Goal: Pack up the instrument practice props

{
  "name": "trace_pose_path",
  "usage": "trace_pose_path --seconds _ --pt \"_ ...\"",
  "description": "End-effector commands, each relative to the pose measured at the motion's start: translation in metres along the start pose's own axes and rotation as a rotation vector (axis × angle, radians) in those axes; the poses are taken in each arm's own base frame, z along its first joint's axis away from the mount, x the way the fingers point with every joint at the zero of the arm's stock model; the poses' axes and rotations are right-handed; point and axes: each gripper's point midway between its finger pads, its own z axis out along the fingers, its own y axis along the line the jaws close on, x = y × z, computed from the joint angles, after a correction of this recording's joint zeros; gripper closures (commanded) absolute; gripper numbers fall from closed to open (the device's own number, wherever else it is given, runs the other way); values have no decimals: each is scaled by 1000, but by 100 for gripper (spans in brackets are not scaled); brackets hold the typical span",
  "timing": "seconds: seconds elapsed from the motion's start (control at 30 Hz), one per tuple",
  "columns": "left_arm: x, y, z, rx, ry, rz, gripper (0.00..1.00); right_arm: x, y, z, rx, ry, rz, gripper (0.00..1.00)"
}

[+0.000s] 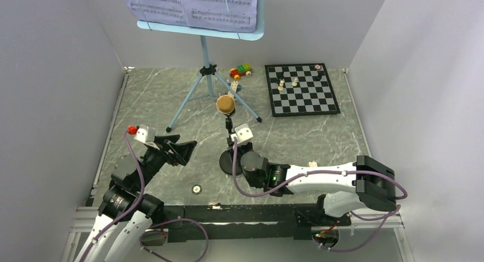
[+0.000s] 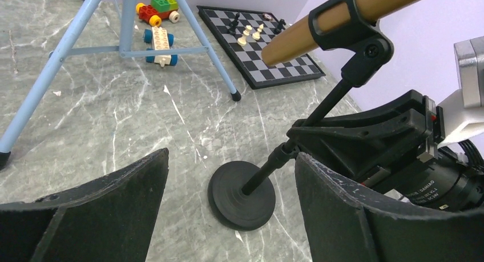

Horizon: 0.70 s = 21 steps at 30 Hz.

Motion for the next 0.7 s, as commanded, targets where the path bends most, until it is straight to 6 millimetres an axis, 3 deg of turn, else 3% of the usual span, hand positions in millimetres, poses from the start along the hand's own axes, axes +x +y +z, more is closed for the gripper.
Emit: trace_pose_path --seconds 0.0,0.27,0.57,0.67 --pt "-9 -1 1 1 -41 14 15 -63 -14 3 111 -150 254 100" --pt "-6 3 8 -20 -14 4 15 -30 -21 6 194 -86 315 100" --pt "4 11 12 -56 18 -10 14 -1 -15 11 215 7 268 100" --pt "7 13 11 -59 22 -7 14 5 -13 12 207 31 242 86"
